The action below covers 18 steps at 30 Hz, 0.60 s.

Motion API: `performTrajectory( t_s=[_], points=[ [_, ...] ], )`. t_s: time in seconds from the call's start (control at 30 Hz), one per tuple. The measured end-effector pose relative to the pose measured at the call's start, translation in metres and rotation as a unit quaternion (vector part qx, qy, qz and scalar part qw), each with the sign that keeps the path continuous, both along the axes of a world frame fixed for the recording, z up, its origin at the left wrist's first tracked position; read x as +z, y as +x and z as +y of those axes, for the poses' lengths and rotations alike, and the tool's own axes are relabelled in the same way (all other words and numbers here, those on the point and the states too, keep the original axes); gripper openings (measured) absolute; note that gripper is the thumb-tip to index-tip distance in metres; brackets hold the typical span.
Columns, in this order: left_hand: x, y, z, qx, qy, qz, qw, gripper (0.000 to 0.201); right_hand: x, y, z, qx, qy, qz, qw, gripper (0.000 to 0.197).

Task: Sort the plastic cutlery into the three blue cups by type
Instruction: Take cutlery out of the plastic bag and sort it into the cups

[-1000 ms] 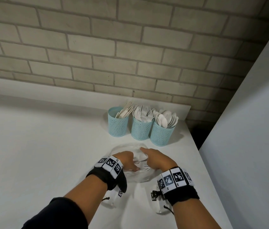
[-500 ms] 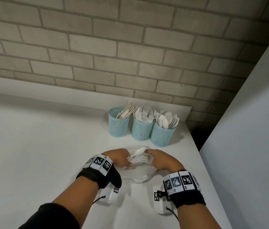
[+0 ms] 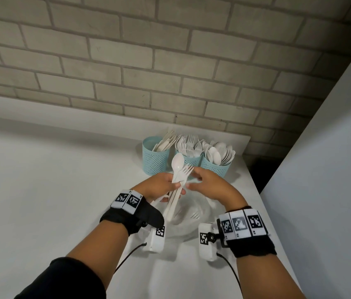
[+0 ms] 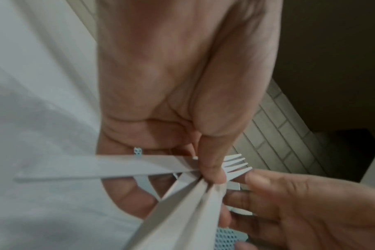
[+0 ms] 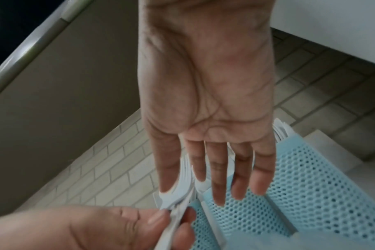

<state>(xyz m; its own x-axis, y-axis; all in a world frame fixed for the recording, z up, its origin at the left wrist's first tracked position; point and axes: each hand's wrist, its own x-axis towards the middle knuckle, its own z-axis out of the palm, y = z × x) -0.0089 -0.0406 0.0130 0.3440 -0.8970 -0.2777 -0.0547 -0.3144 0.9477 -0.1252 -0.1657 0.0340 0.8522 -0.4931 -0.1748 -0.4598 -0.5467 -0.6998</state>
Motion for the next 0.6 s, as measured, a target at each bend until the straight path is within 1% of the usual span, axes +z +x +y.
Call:
performTrajectory(
  t_s=[0.07, 0.13, 0.23, 0.3, 0.4, 0.47, 0.6],
  points=[
    [0.001, 0.0, -0.001, 0.009, -0.008, 0.026, 1.0, 0.015, 0.004, 0.005, 0.003, -0.027, 0.097, -0.062, 0.993, 0.053],
    [0.001, 0.0, -0.002, 0.013, -0.018, 0.047, 0.999, 0.016, 0.005, 0.01, 0.007, -0.05, 0.146, -0.094, 0.984, 0.058],
    [0.003, -0.001, -0.001, 0.015, -0.023, 0.058, 0.998, 0.015, -0.001, 0.014, 0.012, -0.063, 0.172, -0.126, 0.975, 0.056],
    [0.003, -0.001, 0.001, 0.014, -0.029, 0.07, 0.997, 0.016, -0.004, 0.015, 0.014, -0.065, 0.177, -0.145, 0.971, 0.048],
    [0.003, 0.0, 0.003, 0.02, -0.03, 0.082, 0.996, 0.022, -0.006, 0.016, 0.014, -0.09, 0.211, -0.178, 0.957, 0.037],
    [0.002, 0.002, 0.004, 0.032, -0.029, 0.077, 0.996, 0.023, -0.007, 0.017, 0.015, -0.098, 0.224, -0.191, 0.951, 0.036],
    [0.0, 0.003, 0.005, 0.079, -0.033, 0.07, 0.994, 0.025, -0.01, 0.022, 0.018, -0.116, 0.212, -0.21, 0.947, 0.035]
  ],
)
